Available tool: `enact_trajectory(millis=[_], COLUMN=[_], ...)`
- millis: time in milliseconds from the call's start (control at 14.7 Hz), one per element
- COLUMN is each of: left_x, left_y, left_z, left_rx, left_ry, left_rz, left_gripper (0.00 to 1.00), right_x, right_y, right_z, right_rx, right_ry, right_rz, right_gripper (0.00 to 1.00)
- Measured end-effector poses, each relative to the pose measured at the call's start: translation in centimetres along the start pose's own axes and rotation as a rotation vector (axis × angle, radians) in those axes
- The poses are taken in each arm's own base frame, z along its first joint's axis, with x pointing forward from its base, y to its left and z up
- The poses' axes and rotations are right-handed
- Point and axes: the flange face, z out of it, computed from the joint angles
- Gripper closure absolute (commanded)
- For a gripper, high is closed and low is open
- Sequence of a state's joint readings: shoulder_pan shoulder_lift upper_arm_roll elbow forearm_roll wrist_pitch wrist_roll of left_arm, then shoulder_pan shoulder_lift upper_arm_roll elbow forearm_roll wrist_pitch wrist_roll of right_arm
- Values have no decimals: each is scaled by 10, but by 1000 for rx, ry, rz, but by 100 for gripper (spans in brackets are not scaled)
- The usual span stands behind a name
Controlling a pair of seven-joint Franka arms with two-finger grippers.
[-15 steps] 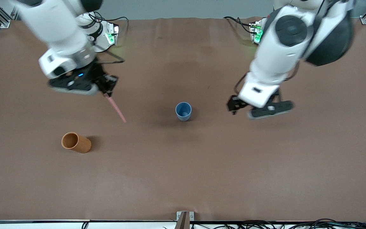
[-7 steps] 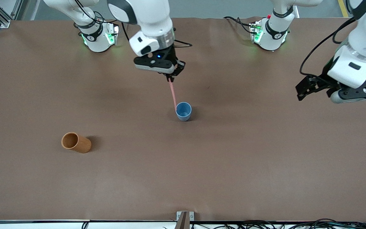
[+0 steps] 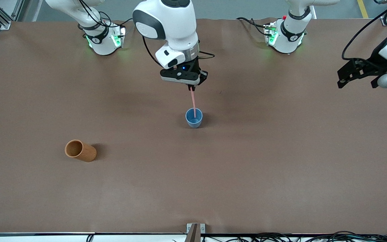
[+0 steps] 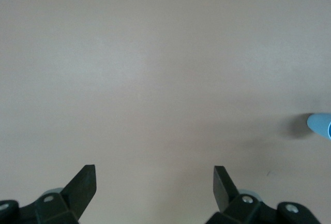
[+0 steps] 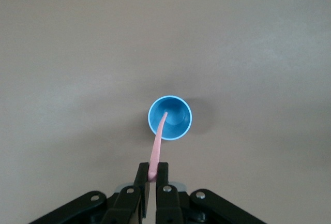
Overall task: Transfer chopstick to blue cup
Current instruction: 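Lower the chopstick into the blue cup and open the right gripper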
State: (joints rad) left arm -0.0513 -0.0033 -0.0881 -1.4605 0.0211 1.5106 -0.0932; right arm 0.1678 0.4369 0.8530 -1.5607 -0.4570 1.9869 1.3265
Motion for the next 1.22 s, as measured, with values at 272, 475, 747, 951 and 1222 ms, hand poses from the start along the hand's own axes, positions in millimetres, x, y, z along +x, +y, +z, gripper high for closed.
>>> enact_trajectory(millis=[272, 475, 747, 951, 1222], left_x=[-16, -17, -20, -21, -20], left_y=[3, 5, 6, 6, 3], left_z=[-2, 3, 8, 9, 10], left_rx=[4, -2, -2, -1, -1], left_ry=[-45, -63, -88, -97, -99], left_rz=[38, 43, 46, 46, 39], left_gripper=[0, 0, 0, 0, 0], right_x=[0, -4, -1, 2, 17], right_y=[-2, -3, -3, -3, -6], right_z=[10, 13, 56, 91, 79], right_rx=[-11, -23, -79, -100, -79], right_ry=[-7, -7, 29, 16, 33], right_rz=[-8, -22, -84, -108, -100], right_gripper=[95, 91, 86, 21, 0])
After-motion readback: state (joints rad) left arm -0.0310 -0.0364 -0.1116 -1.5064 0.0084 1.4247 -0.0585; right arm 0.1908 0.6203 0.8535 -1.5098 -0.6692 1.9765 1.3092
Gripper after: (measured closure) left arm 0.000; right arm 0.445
